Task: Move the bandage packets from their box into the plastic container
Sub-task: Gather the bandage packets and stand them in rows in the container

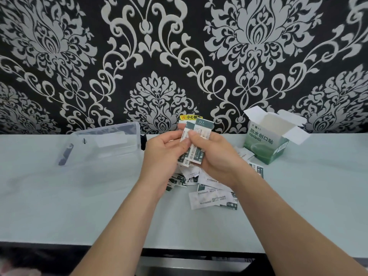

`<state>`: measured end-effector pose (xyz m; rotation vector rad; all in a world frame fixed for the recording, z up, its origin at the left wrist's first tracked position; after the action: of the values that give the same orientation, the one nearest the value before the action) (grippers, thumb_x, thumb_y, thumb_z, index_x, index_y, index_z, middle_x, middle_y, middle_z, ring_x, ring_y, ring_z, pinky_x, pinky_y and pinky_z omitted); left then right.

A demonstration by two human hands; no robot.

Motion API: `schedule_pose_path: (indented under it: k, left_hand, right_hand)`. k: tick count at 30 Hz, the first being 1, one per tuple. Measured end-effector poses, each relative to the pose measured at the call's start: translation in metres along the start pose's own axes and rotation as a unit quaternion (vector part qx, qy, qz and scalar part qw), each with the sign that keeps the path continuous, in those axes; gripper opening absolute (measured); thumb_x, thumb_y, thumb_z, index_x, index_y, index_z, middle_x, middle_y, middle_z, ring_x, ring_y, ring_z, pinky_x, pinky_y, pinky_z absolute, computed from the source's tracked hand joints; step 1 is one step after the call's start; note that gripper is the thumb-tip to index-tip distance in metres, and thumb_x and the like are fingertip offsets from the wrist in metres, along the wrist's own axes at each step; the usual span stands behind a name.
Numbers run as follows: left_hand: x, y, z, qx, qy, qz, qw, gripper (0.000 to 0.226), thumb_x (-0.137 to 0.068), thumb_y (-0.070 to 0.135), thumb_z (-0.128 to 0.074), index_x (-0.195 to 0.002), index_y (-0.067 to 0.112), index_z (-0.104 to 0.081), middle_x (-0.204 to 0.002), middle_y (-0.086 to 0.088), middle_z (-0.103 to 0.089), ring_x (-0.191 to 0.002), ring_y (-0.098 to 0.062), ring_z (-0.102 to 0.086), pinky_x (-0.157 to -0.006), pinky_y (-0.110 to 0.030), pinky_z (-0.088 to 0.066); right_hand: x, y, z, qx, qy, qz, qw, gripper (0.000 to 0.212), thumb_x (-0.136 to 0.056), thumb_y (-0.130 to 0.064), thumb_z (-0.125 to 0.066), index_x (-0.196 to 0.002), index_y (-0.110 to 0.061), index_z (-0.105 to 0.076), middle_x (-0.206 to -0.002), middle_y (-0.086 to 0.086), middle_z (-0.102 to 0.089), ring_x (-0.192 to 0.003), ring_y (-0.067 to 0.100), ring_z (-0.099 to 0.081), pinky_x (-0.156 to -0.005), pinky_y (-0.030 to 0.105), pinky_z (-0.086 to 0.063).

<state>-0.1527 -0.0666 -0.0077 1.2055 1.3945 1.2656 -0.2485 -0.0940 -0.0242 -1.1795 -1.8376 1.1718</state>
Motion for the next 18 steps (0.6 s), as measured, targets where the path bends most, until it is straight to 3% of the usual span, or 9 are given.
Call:
schedule_pose_path:
  k: [2,3,5,6,8,10,13,18]
  left_hand:
    - [0.0,0.018,-0.003,-0.143,0.03,-0.097,0.985,0.025,-0.083,0.012,-0.073,-0.105,0.022,-0.068,-0.092,0.005,-0.076,-0.081,-0.006,-0.071,-0.07,-0.022,-0.056]
    - [0.002,0.027,-0.009,-0.232,0.032,-0.149,0.961,0.03,-0.081,0.016,-0.076,-0.106,0.029,-0.066,-0.095,0.011,-0.073,-0.085,-0.001,-0.067,-0.074,-0.021,-0.054]
    - [0.007,0.027,-0.037,-0.384,-0.044,-0.195,0.902,0.047,-0.075,0.027,-0.081,-0.115,0.04,-0.061,-0.113,0.016,-0.064,-0.103,-0.001,-0.057,-0.089,-0.026,-0.048]
    - [0.011,0.014,-0.054,-0.454,-0.12,-0.188,0.862,0.058,-0.071,0.034,-0.082,-0.124,0.04,-0.057,-0.127,0.013,-0.057,-0.116,-0.005,-0.049,-0.1,-0.029,-0.041]
    - [0.023,-0.022,-0.081,-0.59,-0.254,-0.168,0.748,0.088,-0.066,0.046,-0.082,-0.142,0.036,-0.04,-0.153,0.005,-0.032,-0.14,-0.012,-0.022,-0.118,-0.036,-0.018]
    - [0.031,-0.046,-0.086,-0.654,-0.308,-0.147,0.675,0.105,-0.066,0.051,-0.08,-0.15,0.037,-0.019,-0.161,0.006,-0.009,-0.147,-0.011,0.001,-0.12,-0.045,0.003]
    - [0.029,-0.051,-0.087,-0.66,-0.303,-0.148,0.672,0.1,-0.07,0.05,-0.077,-0.15,0.035,-0.019,-0.157,0.01,-0.02,-0.144,-0.009,-0.011,-0.118,-0.047,0.003]
    - [0.019,-0.037,-0.085,-0.621,-0.25,-0.186,0.719,0.068,-0.077,0.038,-0.077,-0.138,0.03,-0.048,-0.127,0.007,-0.052,-0.122,-0.015,-0.044,-0.105,-0.029,-0.032]
  right_hand:
    - [0.005,-0.017,0.019,0.041,0.052,0.032,0.997,0.023,-0.099,-0.014,-0.047,-0.109,-0.012,-0.067,-0.102,0.01,-0.073,-0.093,0.024,-0.068,-0.082,0.039,-0.057]
    - [0.009,-0.03,0.033,0.088,0.094,0.054,0.99,0.021,-0.099,-0.015,-0.048,-0.106,-0.012,-0.067,-0.097,0.008,-0.074,-0.088,0.021,-0.069,-0.076,0.035,-0.058]
    - [0.023,-0.057,0.062,0.208,0.179,0.102,0.956,0.017,-0.099,-0.017,-0.05,-0.102,-0.013,-0.067,-0.086,0.005,-0.075,-0.077,0.015,-0.072,-0.064,0.026,-0.058]
    - [0.029,-0.065,0.072,0.252,0.201,0.115,0.939,0.016,-0.099,-0.016,-0.051,-0.098,-0.013,-0.067,-0.079,0.005,-0.074,-0.069,0.012,-0.071,-0.059,0.024,-0.056]
    - [0.034,-0.067,0.084,0.3,0.208,0.103,0.925,0.014,-0.098,-0.012,-0.051,-0.095,-0.008,-0.064,-0.069,0.009,-0.069,-0.058,0.016,-0.068,-0.056,0.027,-0.053]
    - [0.033,-0.057,0.091,0.328,0.191,0.064,0.923,0.013,-0.098,-0.009,-0.049,-0.098,-0.001,-0.059,-0.065,0.011,-0.063,-0.053,0.022,-0.064,-0.059,0.036,-0.053]
    - [0.03,-0.047,0.099,0.374,0.169,0.018,0.912,0.01,-0.096,-0.007,-0.05,-0.099,-0.002,-0.058,-0.064,0.01,-0.062,-0.047,0.021,-0.06,-0.055,0.037,-0.052]
    - [0.031,-0.022,0.098,0.479,0.088,-0.097,0.868,0.005,-0.092,-0.004,-0.055,-0.092,-0.007,-0.059,-0.064,0.014,-0.059,-0.043,0.019,-0.051,-0.04,0.023,-0.045]
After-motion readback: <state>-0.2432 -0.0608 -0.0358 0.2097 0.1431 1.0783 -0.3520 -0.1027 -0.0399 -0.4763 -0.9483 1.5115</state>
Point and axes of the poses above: each hand's wrist, its own x-axis away from the middle knuckle, its own z-axis out of the back of the hand, y = z × x, the point moved 10 cm from there along -x, towards the middle knuckle
